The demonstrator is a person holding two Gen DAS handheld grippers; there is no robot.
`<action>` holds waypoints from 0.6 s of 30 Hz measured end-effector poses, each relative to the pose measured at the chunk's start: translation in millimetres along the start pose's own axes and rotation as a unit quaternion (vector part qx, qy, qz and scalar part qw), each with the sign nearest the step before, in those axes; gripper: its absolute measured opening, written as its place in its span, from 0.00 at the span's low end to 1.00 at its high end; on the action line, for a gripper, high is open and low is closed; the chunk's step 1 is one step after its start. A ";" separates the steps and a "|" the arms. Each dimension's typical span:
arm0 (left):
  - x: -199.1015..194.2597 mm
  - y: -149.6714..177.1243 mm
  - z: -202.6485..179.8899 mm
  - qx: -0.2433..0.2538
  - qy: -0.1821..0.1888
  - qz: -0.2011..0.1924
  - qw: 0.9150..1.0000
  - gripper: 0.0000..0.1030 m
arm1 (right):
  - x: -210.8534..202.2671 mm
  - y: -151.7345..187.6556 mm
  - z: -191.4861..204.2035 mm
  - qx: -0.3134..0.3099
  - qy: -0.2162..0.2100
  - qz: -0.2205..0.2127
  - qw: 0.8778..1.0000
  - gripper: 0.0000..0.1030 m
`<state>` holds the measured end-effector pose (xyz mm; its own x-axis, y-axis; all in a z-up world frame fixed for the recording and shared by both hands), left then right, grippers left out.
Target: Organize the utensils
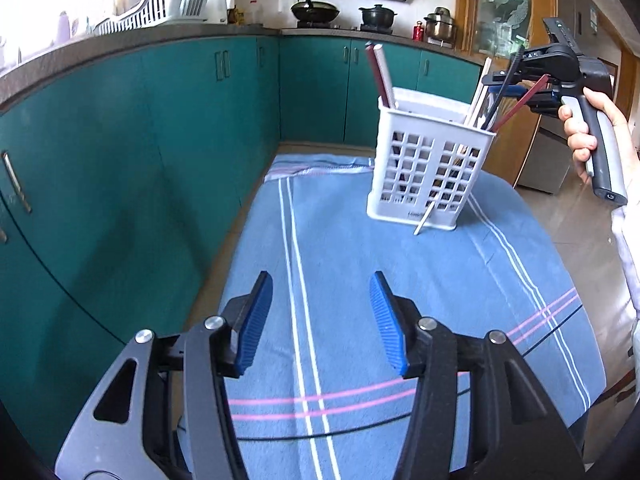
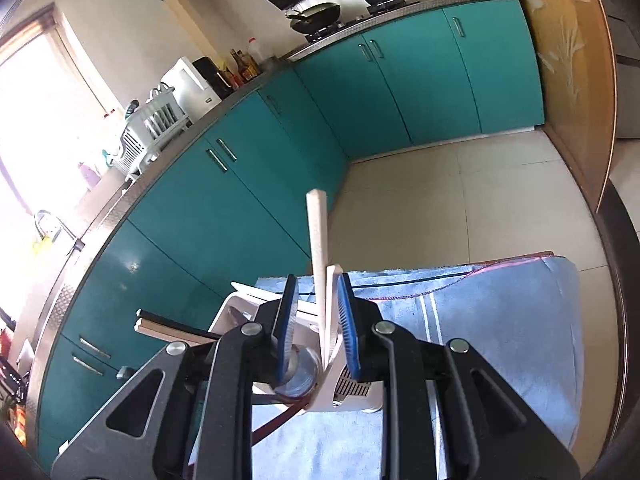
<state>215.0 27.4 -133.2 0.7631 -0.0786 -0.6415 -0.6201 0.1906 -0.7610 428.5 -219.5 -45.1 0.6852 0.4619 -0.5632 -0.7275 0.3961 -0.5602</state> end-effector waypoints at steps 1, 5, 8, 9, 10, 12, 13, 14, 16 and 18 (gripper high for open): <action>0.0 3.7 2.2 -0.001 -0.001 0.003 1.000 0.49 | -0.3 0.6 0.6 0.002 -0.004 -0.002 1.000 0.01; 1.5 11.1 7.8 -0.005 -0.003 0.012 1.000 0.49 | -11.5 -0.6 5.0 0.006 -0.017 -0.016 1.000 0.01; 2.7 14.7 10.4 -0.012 -0.001 0.017 1.000 0.49 | -30.8 -13.3 5.3 0.017 -0.031 -0.043 0.998 0.01; 3.0 15.2 10.2 -0.013 0.000 0.018 1.000 0.49 | -35.0 -17.1 5.1 0.022 -0.033 -0.050 0.998 0.01; 3.1 16.2 9.7 -0.014 0.001 0.018 1.000 0.49 | -38.8 -20.5 4.3 0.025 -0.034 -0.054 0.998 0.01; 2.9 17.3 8.2 -0.013 0.002 0.018 1.000 0.49 | -41.3 -22.7 2.6 0.022 -0.026 -0.057 0.998 0.01; 3.1 18.1 6.7 -0.012 0.003 0.019 1.000 0.49 | -42.0 -22.8 2.9 0.017 -0.023 -0.059 0.998 0.01; 3.5 18.2 5.8 -0.012 0.003 0.021 1.000 0.49 | -41.2 -21.5 2.6 0.008 -0.014 -0.058 0.998 0.01; 3.9 18.6 3.9 -0.012 0.005 0.022 1.000 0.49 | -32.0 -16.1 -1.3 -0.004 0.017 -0.044 0.999 0.07; 3.5 18.7 2.2 -0.011 0.007 0.022 1.000 0.50 | -19.9 -9.5 -2.4 0.006 0.010 -0.019 1.000 0.11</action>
Point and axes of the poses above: each gripper's, at about its wrist camera, not at the fingertips, and x roughly the way its jaws point, z to its left, y to its underside, the point moved 10 cm from there along x, roughly the way its jaws point, and after that the axes turned 10 degrees about x, right-handed, at the moved point
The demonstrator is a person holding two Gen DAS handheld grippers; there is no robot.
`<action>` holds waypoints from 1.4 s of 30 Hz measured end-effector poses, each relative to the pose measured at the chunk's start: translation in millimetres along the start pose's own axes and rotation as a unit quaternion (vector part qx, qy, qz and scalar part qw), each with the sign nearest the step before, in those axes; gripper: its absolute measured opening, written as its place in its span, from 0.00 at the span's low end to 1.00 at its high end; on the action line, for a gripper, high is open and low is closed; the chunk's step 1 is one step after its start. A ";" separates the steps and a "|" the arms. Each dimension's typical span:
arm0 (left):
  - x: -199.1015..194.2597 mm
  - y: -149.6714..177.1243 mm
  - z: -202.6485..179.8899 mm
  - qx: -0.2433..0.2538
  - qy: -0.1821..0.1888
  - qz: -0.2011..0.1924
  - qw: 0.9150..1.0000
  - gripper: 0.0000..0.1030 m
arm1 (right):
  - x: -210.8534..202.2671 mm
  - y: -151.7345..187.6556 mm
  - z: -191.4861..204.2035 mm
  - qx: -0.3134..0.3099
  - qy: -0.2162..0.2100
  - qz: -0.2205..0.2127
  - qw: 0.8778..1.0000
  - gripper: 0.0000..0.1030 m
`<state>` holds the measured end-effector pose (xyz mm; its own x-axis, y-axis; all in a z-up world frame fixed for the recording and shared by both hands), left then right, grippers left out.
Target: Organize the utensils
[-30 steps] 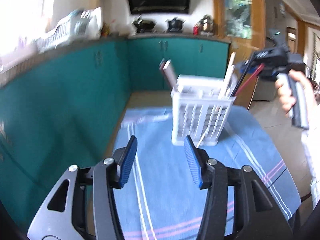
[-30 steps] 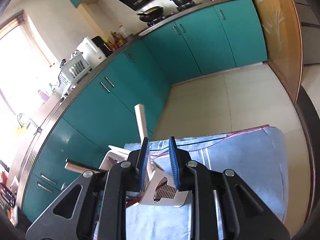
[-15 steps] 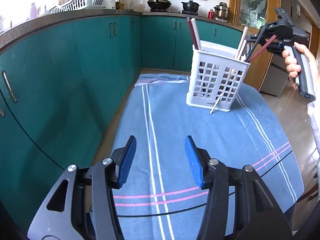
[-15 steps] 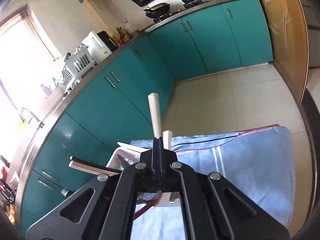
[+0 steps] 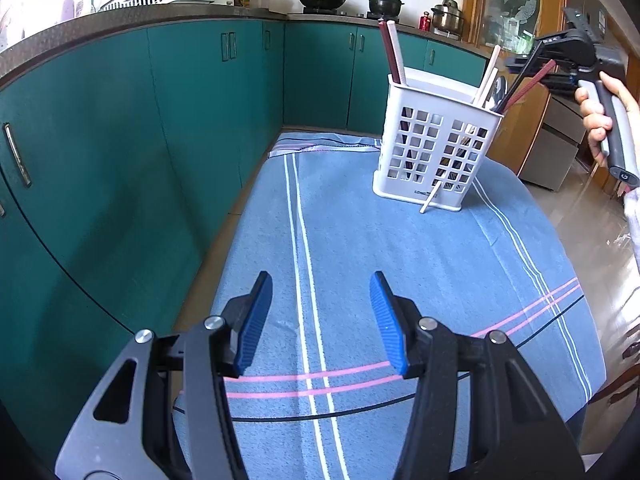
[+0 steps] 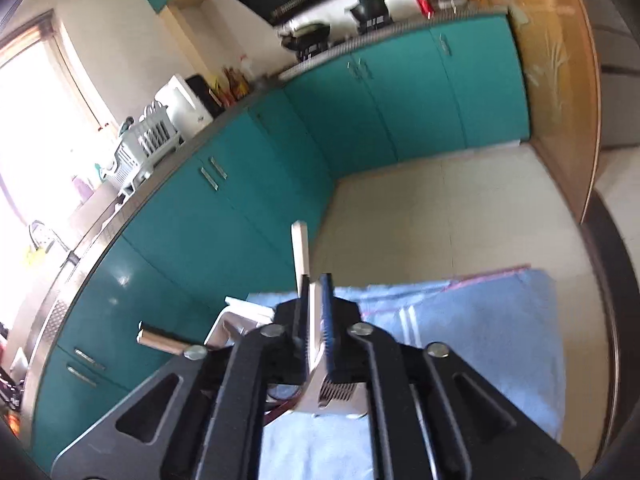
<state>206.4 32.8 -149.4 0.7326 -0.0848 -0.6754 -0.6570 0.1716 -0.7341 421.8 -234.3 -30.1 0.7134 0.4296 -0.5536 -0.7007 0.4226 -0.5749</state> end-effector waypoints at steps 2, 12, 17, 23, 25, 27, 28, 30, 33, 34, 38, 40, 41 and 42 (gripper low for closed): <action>0.0 0.8 -2.0 0.002 0.001 0.000 1.000 0.51 | 4.2 2.1 0.1 0.008 -0.011 0.007 1.000 0.12; 5.7 10.9 -1.3 -0.001 0.003 0.014 1.000 0.52 | 19.4 7.7 -3.4 0.032 -0.033 0.022 0.999 0.31; 7.5 14.6 -3.2 0.000 0.003 0.020 1.000 0.52 | 17.2 9.9 0.8 0.029 -0.047 0.024 0.998 0.01; 8.4 15.9 -7.2 0.001 0.009 0.022 1.000 0.52 | -0.4 -5.2 3.8 0.012 -0.023 -0.010 1.000 0.01; 8.3 16.3 -8.6 0.003 0.009 0.023 1.000 0.52 | 6.3 -2.6 1.1 0.007 -0.007 0.004 1.000 0.20; 8.5 17.3 -9.3 0.004 0.008 0.024 1.000 0.52 | 13.2 2.3 -2.2 0.006 -0.002 0.015 1.000 0.35; 8.9 18.1 -9.1 0.004 0.008 0.025 1.000 0.53 | 14.7 2.5 -3.2 0.008 -0.004 0.011 1.000 0.35; 9.3 19.1 -8.6 0.004 0.007 0.027 1.000 0.53 | 21.8 4.2 -4.7 0.019 -0.015 0.019 1.000 0.35; 8.7 20.9 -7.0 0.002 0.005 0.028 1.000 0.53 | 28.7 4.2 -5.2 0.037 -0.045 0.027 0.998 0.31; 9.0 21.2 -6.4 0.002 0.005 0.028 1.000 0.53 | 30.3 4.4 -4.6 0.039 -0.052 0.030 0.997 0.15; 11.2 23.7 -5.5 -0.001 0.005 0.032 0.999 0.53 | 29.0 6.9 -1.4 0.030 -0.052 0.032 0.998 0.09; 11.4 24.5 -6.7 -0.001 0.006 0.033 0.999 0.53 | 24.9 7.7 -0.7 0.022 -0.045 0.029 0.998 0.09; 11.7 24.5 -7.7 -0.001 0.007 0.033 0.999 0.53 | 23.2 7.7 -0.1 0.021 -0.043 0.029 0.998 0.09; 12.0 24.7 -8.8 0.000 0.008 0.034 0.999 0.53 | 19.6 7.0 -0.5 0.020 -0.041 0.027 0.999 0.09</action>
Point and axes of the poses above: each gripper's, at about its wrist camera, not at the fingertips, and x roughly the way its jaws point, z to its left, y to its underside, the point moved 10 cm from there along x, roughly the way its jaws point, and after that the axes turned 10 degrees about x, right-handed, at the moved point
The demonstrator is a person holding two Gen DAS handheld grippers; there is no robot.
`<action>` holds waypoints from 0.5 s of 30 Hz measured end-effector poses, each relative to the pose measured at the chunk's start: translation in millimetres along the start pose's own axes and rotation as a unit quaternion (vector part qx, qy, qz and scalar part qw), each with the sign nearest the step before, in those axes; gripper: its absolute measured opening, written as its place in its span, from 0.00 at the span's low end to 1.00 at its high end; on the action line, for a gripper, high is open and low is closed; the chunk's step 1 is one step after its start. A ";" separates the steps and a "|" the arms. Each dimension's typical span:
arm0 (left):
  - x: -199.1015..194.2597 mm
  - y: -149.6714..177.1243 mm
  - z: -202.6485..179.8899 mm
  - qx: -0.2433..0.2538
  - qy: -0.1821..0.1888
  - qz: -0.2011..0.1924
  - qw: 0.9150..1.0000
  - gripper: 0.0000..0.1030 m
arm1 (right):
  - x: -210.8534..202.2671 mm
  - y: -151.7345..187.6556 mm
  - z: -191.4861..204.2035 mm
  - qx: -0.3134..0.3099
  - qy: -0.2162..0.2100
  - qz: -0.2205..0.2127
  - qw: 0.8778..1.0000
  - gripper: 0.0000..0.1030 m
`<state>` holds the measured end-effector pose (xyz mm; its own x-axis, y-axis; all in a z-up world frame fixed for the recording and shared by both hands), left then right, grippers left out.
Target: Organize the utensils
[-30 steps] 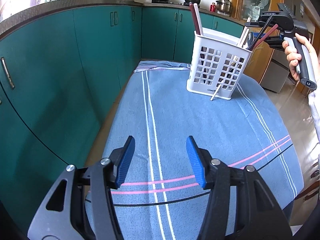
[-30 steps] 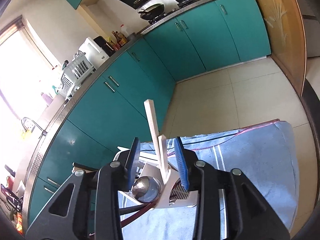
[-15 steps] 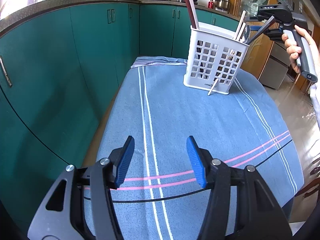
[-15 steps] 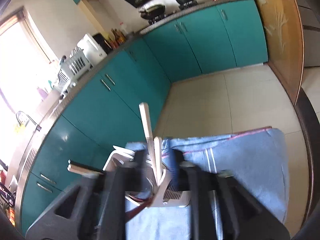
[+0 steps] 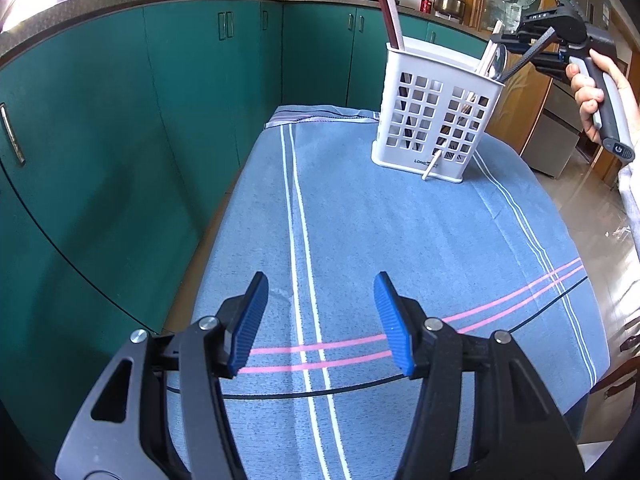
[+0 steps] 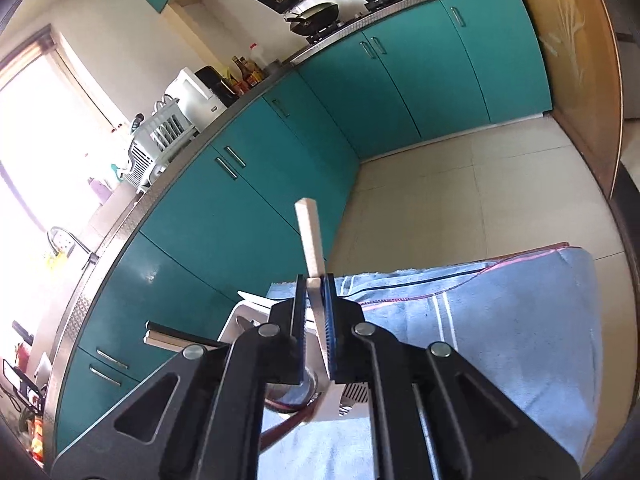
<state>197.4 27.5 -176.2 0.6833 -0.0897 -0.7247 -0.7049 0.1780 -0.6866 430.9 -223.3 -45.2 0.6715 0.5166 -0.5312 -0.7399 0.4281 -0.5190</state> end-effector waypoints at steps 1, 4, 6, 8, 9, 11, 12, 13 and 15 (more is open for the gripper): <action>0.7 0.2 -1.2 0.002 0.002 0.001 1.000 0.53 | -2.8 -1.6 1.5 -0.001 0.000 -0.003 1.000 0.09; 2.1 1.5 -5.3 0.004 0.005 0.003 1.000 0.53 | -10.3 -8.6 2.9 0.002 0.001 -0.022 1.000 0.08; 2.6 2.8 -5.7 0.005 0.004 0.004 1.000 0.53 | -17.2 -14.5 1.7 0.012 -0.006 -0.034 0.999 0.08; 2.9 4.0 -4.1 0.003 0.003 0.006 1.000 0.53 | -26.9 -22.5 2.7 0.020 -0.015 -0.052 0.998 0.08; 3.4 4.1 -3.1 0.002 0.003 0.006 1.000 0.53 | -33.7 -27.8 3.2 0.022 -0.018 -0.064 0.998 0.08; 3.4 3.9 -1.2 -0.002 0.003 0.005 1.000 0.53 | -45.1 -36.8 5.4 0.021 -0.017 -0.085 0.996 0.08; 3.4 3.7 -0.6 -0.003 0.003 0.005 1.000 0.53 | -53.0 -41.6 7.1 0.018 -0.018 -0.098 0.995 0.08; 3.6 3.6 -0.8 -0.004 0.004 0.005 1.000 0.53 | -58.9 -45.0 8.6 0.014 -0.016 -0.108 0.994 0.08; 3.9 3.9 -3.2 -0.003 0.006 0.006 1.000 0.53 | -66.7 -46.0 13.5 -0.004 -0.009 -0.122 0.993 0.08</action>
Point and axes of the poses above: each gripper's, at about its wrist camera, not at the fingertips, and x roughly the way its jaws point, z to its left, y to its underside, the point moved 10 cm from there along x, roughly the way its jaws point, and after that the axes turned 10 degrees about x, right-handed, at the moved point
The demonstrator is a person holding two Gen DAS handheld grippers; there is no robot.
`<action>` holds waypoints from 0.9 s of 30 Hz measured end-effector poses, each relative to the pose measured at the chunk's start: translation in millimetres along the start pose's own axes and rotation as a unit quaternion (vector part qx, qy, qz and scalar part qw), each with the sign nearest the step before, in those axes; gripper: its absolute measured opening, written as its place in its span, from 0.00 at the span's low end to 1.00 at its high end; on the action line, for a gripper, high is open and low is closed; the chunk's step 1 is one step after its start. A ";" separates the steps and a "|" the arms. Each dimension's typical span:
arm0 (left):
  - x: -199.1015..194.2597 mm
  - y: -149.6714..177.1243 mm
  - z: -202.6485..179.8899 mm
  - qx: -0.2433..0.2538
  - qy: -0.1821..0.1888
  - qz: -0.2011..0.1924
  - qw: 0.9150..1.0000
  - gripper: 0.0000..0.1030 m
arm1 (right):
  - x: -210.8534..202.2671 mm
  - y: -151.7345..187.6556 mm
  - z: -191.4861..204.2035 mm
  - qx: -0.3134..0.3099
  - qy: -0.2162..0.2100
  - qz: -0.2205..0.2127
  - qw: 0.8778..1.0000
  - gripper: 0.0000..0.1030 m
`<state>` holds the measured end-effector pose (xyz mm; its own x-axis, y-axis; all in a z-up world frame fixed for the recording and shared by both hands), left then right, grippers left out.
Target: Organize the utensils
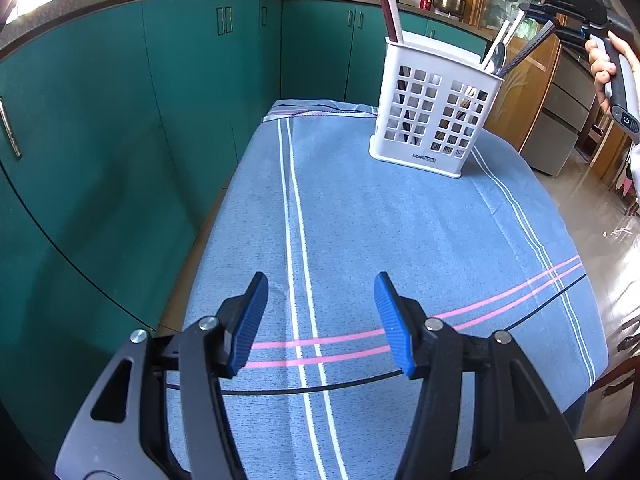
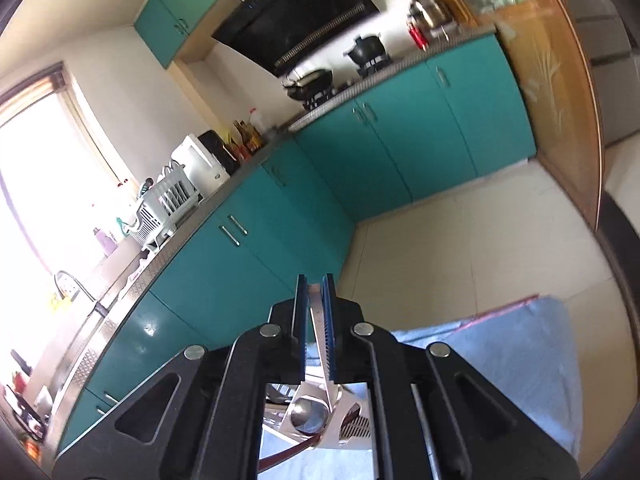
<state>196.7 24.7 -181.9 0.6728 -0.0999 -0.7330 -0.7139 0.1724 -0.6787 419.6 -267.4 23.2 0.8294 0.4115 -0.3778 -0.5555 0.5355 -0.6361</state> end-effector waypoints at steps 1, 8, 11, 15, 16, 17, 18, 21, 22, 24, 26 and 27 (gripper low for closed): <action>0.1 0.2 -1.3 0.000 0.001 0.000 1.000 0.53 | 1.2 1.2 2.9 -0.010 0.006 0.000 1.000 0.08; -0.7 3.7 -6.4 0.005 0.007 0.003 1.000 0.55 | 15.8 40.9 10.3 -0.075 0.031 0.037 0.996 0.08; -2.0 4.7 -1.9 -0.001 0.006 0.002 1.000 0.55 | 15.1 50.1 8.9 -0.080 0.035 0.041 0.995 0.08; -8.1 2.4 5.7 -0.013 0.003 -0.011 1.000 0.56 | -16.7 47.2 -0.1 -0.064 0.050 0.006 0.997 0.21; -10.2 -1.0 8.5 -0.017 0.000 -0.017 1.000 0.56 | -29.6 47.2 -1.3 -0.062 0.056 -0.010 0.996 0.30; -13.0 -3.6 10.0 -0.018 -0.004 -0.022 1.000 0.56 | -50.9 49.4 -2.3 -0.065 0.070 -0.035 0.995 0.36; -17.7 -8.5 12.8 -0.020 -0.010 -0.032 0.999 0.57 | -66.2 52.9 -1.6 -0.071 0.085 -0.052 0.993 0.50; -39.0 -36.6 19.8 -0.020 -0.026 -0.078 0.996 0.64 | -119.6 83.3 8.5 -0.101 0.121 -0.107 0.982 0.80; -45.3 -43.1 20.0 -0.019 -0.029 -0.090 0.995 0.67 | -133.7 99.2 13.7 -0.111 0.123 -0.117 0.979 0.84; -62.4 -58.8 17.5 -0.011 -0.037 -0.120 0.992 0.72 | -150.3 132.0 21.4 -0.128 0.128 -0.121 0.976 0.89; -82.3 -71.3 11.5 0.001 -0.053 -0.149 0.987 0.81 | -159.4 164.4 28.5 -0.148 0.141 -0.117 0.972 0.91; -94.3 -76.2 6.9 0.008 -0.060 -0.164 0.985 0.83 | -161.9 177.1 31.6 -0.164 0.154 -0.116 0.967 0.92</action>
<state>189.0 27.7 -60.8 0.8855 -0.0358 -0.4632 -0.4519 0.1656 -0.8766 185.0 -215.9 -7.0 0.9361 0.0407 -0.3493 -0.3447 0.3033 -0.8884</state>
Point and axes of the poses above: each gripper's, at about its wrist camera, not at the fingertips, and x roughly the way its jaws point, z to its left, y to its underside, the point moved 10 cm from there along x, roughly the way its jaws point, and after that the axes turned 10 degrees about x, right-handed, at the moved point
